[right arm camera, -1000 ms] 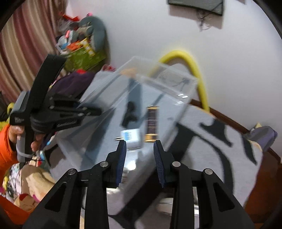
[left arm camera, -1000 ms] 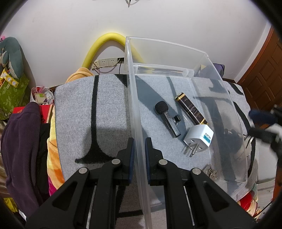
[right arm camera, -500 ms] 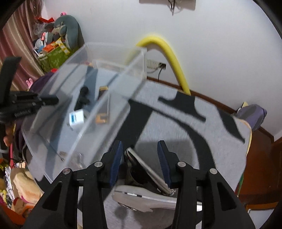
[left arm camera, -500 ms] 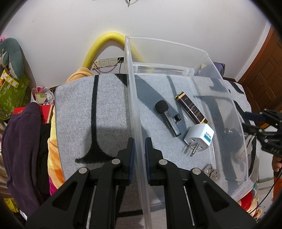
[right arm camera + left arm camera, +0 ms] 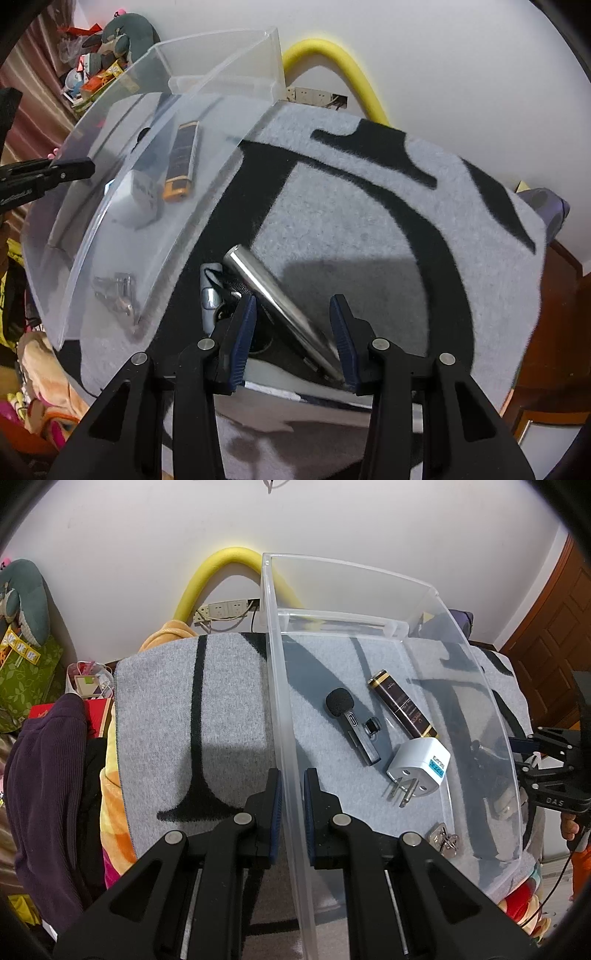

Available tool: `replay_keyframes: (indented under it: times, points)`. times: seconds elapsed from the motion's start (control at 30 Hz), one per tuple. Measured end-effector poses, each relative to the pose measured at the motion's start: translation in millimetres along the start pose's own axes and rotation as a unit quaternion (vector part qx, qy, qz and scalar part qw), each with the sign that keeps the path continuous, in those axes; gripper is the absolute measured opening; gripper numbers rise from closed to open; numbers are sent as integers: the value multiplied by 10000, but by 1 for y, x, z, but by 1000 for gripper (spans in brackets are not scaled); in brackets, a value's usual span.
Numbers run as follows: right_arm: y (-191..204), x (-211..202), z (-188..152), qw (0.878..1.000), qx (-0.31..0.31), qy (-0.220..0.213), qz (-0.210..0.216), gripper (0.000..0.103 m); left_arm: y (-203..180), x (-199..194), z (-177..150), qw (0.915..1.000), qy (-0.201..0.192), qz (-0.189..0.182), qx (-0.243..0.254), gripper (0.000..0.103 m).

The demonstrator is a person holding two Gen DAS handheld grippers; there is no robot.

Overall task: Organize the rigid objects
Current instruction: 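Grasp the silver tube with the right gripper and lift it, then carry the silver tube into the box and open the right gripper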

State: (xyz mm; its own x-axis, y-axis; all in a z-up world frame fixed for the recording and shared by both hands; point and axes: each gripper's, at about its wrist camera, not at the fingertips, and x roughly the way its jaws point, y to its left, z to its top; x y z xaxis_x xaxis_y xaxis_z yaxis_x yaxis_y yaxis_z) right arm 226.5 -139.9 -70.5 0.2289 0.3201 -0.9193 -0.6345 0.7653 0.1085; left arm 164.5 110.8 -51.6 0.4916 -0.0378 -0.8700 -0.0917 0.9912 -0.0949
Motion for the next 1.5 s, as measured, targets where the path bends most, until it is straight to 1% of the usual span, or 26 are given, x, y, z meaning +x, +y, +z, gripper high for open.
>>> replay_keyframes:
  times: [0.1, 0.13, 0.17, 0.27, 0.37, 0.5, 0.57, 0.73, 0.9, 1.07, 1.17, 1.27, 1.37, 1.5]
  points:
    - [1, 4, 4, 10000, -14, -8, 21, 38, 1, 0, -1, 10000, 0, -3, -7, 9]
    - [2, 5, 5, 10000, -27, -19, -2, 36, 0, 0, -1, 10000, -1, 2, -6, 9]
    - [2, 6, 8, 10000, -34, -54, -31, 25, 1, 0, -1, 10000, -1, 0, -4, 9]
    - [8, 7, 9, 9995, -112, -172, -251, 19, 0, 0, 0, 10000, 2, -7, -8, 9]
    - [5, 1, 8, 9983, -74, -320, -472, 14, 0, 0, 0, 10000, 3, -5, -7, 9]
    - [-5, -16, 11, 9977, 146, -538, -391, 14, 1, 0, -1, 10000, -1, 2, -6, 9]
    - [-3, -26, 13, 9966, 156, -690, -428, 14, 0, 0, 0, 10000, 3, -2, -5, 9]
    - [2, -62, 15, 9930, 134, -1123, -353, 14, 1, 0, -1, 10000, 5, -6, -11, 9]
    - [24, -93, 25, 9882, -23, -1519, -220, 14, 2, 0, 0, 10000, 8, -8, -13, 9]
    - [59, -107, 44, 9835, -276, -1789, 32, 14, 2, 0, 0, 10000, 7, -3, -10, 9]
    - [78, -106, 53, 9822, -385, -1817, 284, 14, 3, 0, 0, 10000, 7, -6, -9, 9]
    - [95, -94, 60, 9823, -498, -1725, 538, 14, 2, 0, 0, 10000, 7, -7, -12, 9]
    - [116, -74, 65, 9839, -664, -1501, 715, 14, 2, 0, 0, 10000, 7, -7, -13, 9]
    - [138, -41, 63, 9871, -919, -1080, 746, 14, 4, 0, 0, 10000, 4, -21, -18, 9]
